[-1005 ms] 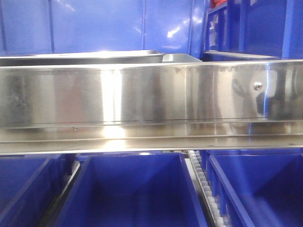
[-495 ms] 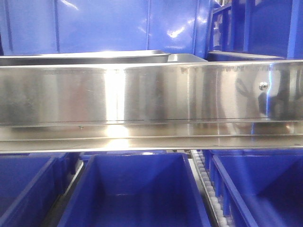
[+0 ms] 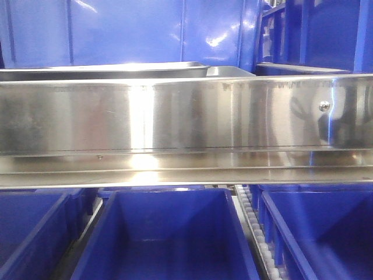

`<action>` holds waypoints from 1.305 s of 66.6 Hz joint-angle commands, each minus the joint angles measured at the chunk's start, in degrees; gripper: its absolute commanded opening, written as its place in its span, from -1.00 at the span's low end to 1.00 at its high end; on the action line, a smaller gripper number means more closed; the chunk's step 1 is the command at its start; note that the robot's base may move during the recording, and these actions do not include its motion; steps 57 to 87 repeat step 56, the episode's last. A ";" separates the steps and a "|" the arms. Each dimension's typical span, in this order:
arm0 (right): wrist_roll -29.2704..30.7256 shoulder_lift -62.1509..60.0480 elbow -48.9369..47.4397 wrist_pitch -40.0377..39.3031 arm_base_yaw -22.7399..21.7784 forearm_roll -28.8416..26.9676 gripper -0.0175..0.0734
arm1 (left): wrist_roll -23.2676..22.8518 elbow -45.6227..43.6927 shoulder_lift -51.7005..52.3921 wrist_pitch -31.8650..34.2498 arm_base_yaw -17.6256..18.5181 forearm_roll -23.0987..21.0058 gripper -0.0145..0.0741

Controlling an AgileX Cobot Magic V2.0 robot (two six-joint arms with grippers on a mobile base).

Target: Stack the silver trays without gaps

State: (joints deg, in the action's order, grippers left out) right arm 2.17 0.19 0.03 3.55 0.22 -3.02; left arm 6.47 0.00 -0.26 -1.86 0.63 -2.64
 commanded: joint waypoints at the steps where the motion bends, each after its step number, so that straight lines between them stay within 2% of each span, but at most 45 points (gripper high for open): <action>1: 0.32 -0.19 -0.03 -1.03 -0.15 -0.06 -0.65 | 0.14 0.00 0.26 1.51 0.43 0.42 -0.66; 87: 0.32 -0.19 -0.03 -1.03 -0.15 -0.06 -0.65 | 0.14 0.00 0.26 2.30 0.43 0.42 -0.66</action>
